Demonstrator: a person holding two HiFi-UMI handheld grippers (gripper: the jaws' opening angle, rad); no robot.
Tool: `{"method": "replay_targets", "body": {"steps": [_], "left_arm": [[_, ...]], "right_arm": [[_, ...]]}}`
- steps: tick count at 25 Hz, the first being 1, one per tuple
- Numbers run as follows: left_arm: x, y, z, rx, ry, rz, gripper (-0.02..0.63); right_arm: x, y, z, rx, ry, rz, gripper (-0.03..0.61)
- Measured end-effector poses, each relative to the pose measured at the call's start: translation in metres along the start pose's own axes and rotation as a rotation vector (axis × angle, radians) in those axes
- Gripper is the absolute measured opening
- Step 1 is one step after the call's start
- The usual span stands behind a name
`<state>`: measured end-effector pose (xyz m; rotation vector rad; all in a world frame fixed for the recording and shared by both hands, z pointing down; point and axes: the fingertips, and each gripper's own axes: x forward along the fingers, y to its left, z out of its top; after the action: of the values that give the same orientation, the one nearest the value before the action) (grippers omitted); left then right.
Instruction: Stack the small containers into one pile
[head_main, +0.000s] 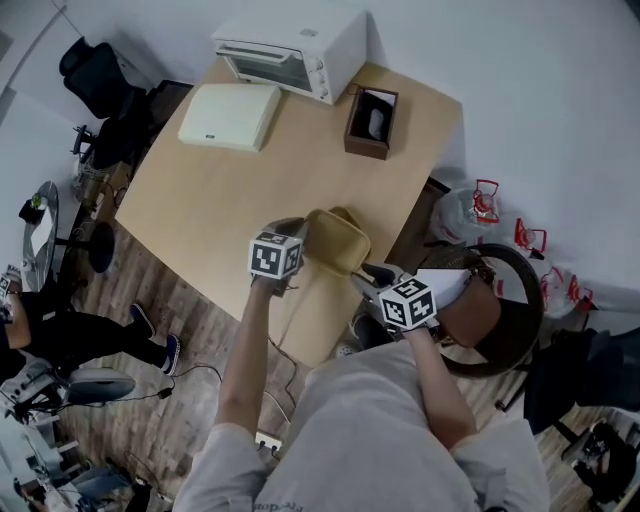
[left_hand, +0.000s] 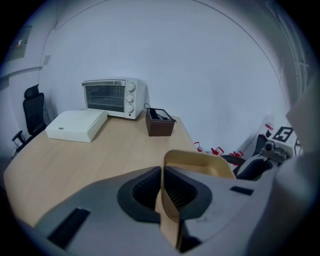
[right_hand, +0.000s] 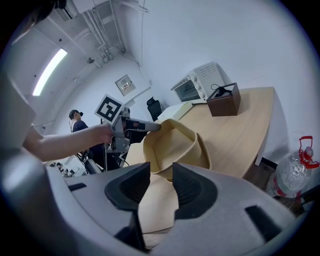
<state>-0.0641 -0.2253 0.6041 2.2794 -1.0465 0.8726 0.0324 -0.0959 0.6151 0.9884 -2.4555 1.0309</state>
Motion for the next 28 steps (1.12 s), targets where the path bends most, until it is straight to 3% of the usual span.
{"method": "replay_targets", "body": {"steps": [13, 22, 28], "left_arm": [[0.037, -0.011, 0.016, 0.235, 0.114, -0.111, 0.020], [0.061, -0.025, 0.022, 0.321, 0.127, -0.162, 0.020], [0.065, -0.022, 0.016, 0.320, 0.113, -0.175, 0.020]], "right_arm": [[0.006, 0.007, -0.006, -0.033, 0.026, 0.023, 0.140], [0.004, -0.007, -0.010, -0.015, 0.028, 0.015, 0.135], [0.012, -0.002, -0.016, -0.031, 0.056, 0.024, 0.135]]}}
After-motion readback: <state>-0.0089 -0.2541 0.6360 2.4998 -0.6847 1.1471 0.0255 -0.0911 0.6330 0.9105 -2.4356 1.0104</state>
